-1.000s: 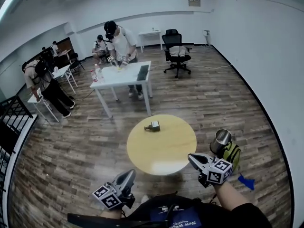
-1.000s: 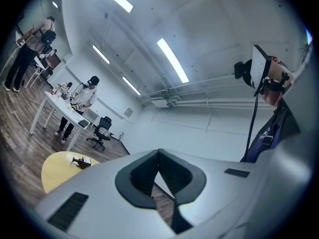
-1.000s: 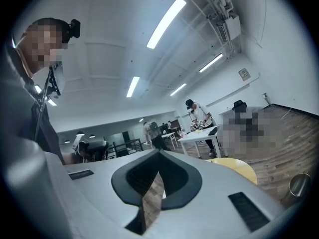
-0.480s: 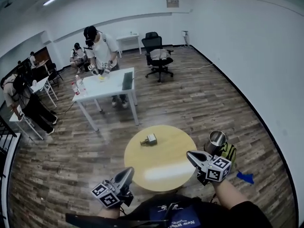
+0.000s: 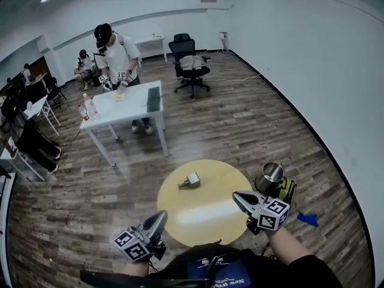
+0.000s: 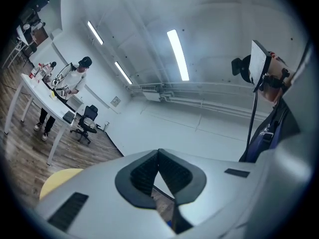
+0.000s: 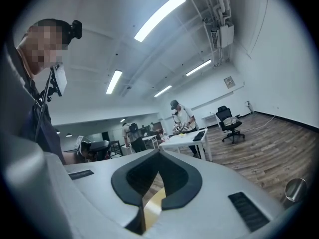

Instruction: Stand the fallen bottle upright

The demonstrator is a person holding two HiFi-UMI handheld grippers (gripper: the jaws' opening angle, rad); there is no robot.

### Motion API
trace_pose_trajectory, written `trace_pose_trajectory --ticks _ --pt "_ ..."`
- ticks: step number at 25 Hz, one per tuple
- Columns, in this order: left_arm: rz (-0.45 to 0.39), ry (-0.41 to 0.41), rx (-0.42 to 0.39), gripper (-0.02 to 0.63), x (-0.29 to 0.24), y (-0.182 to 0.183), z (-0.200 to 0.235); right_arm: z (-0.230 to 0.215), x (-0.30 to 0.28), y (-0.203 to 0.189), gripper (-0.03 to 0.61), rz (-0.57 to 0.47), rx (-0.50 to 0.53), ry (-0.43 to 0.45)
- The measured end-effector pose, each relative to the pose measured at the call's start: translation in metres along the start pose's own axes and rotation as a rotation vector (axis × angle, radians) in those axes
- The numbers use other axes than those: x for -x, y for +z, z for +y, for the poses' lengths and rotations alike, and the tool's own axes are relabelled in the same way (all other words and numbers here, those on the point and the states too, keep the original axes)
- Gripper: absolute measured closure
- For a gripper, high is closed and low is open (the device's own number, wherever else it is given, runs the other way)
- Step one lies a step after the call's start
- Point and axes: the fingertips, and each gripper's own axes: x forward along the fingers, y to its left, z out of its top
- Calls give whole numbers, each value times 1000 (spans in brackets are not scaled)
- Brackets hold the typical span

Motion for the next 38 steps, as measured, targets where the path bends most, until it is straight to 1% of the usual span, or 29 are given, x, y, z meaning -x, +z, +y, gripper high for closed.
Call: trace_pose_trajectory --ticks 5,9,14,18,20,24,29,33,35,38 --pt "13 14 -4 611 -57 -8 12 -59 -6 9 568 3 -24 21" --pt "-4 64 -5 611 -104 -11 23 -111 -19 17 568 18 -37 74" --pt "-27 121 -22 611 -166 -19 30 -176 -30 36 568 39 -17 152" --pt "-30 165 -29 611 -195 -29 38 -203 -44 32 565 78 29 213" --pt "-17 180 -32 611 -201 -34 45 -212 -54 31 565 86 44 227" --pt "10 197 -24 611 -193 -40 73 -213 -79 23 563 81 68 230" --pt "28 148 -9 611 -175 -30 112 -193 -116 10 561 82 75 203" --pt "27 104 -8 611 -161 -16 134 -169 -144 -1 560 113 100 199" --pt "24 96 4 611 -152 -14 142 -161 -154 -3 560 123 110 200" --pt "22 111 15 611 -139 -13 151 -154 -167 -6 560 139 126 209"
